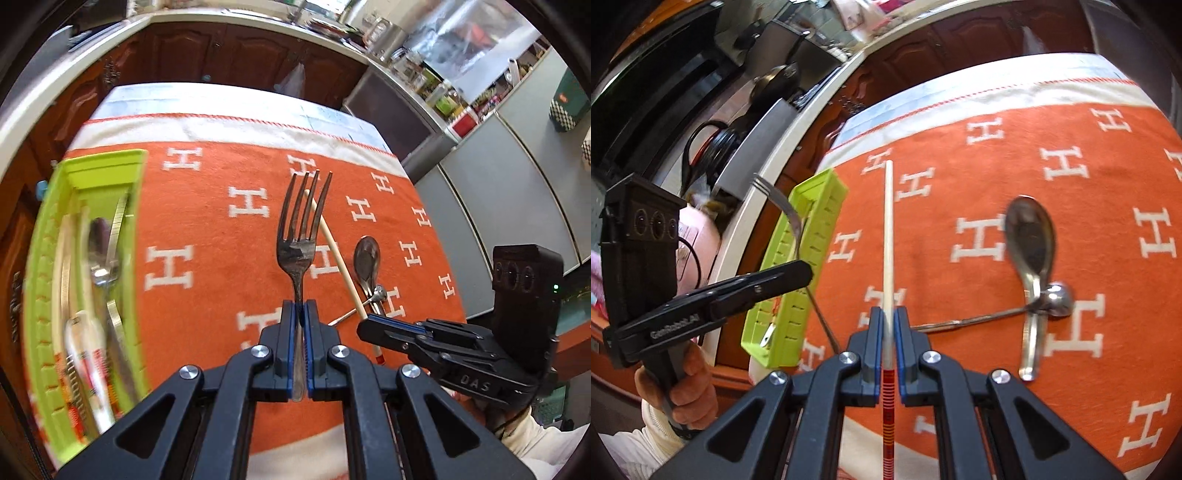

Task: Organize utensils
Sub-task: 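Carry the fork and the chopstick into the green tray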

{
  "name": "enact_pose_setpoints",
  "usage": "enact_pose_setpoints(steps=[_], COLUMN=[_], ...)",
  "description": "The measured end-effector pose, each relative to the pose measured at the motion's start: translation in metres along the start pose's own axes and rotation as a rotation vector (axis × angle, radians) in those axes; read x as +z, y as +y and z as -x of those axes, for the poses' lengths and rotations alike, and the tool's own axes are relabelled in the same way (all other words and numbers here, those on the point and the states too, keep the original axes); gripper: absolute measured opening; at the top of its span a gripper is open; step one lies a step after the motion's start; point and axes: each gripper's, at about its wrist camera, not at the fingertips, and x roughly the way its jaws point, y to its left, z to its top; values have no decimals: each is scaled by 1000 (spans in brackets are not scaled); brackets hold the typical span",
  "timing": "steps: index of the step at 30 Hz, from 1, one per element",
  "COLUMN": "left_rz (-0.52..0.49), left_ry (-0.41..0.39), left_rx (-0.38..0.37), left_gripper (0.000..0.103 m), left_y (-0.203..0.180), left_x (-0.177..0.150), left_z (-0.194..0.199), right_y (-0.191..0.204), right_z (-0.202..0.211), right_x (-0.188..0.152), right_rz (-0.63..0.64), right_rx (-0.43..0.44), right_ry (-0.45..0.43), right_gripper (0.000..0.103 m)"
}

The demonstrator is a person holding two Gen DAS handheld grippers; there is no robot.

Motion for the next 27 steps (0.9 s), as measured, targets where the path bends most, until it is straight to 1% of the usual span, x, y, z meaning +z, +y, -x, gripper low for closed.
enact_pose_setpoints(steps=[4, 7, 11, 14, 16, 19, 21, 24, 27], left_rz=[54, 96, 141, 144, 152, 173, 172, 156, 161], left_ry=[-43, -87, -108, -94, -73, -47, -42, -27, -11], left_rx=[74, 127, 224, 304, 339, 356, 367, 427, 454], left_gripper=[2, 2, 2, 2, 2, 2, 2, 2, 3], left_y=[25, 47, 78, 95, 108, 126, 131, 138, 147], left_x=[-5, -6, -9, -13, -14, -15, -14, -10, -9], left_z=[38, 58, 73, 70, 61, 51, 47, 37, 31], right_y=[24, 46, 76, 96, 106, 117, 123, 130, 134], right_z=[-5, -15, -35, -55, -71, -95, -108, -125, -139], right_x=[2, 7, 19, 29, 35, 41, 44, 47, 50], right_rz=[43, 68, 62, 39, 17, -17, -36, -58, -81], right_rx=[26, 53, 112, 151, 168, 181, 184, 176, 156], right_ry=[15, 29, 60, 77, 94, 120, 133, 143, 146], right_gripper=[6, 6, 6, 6, 6, 6, 6, 6, 6])
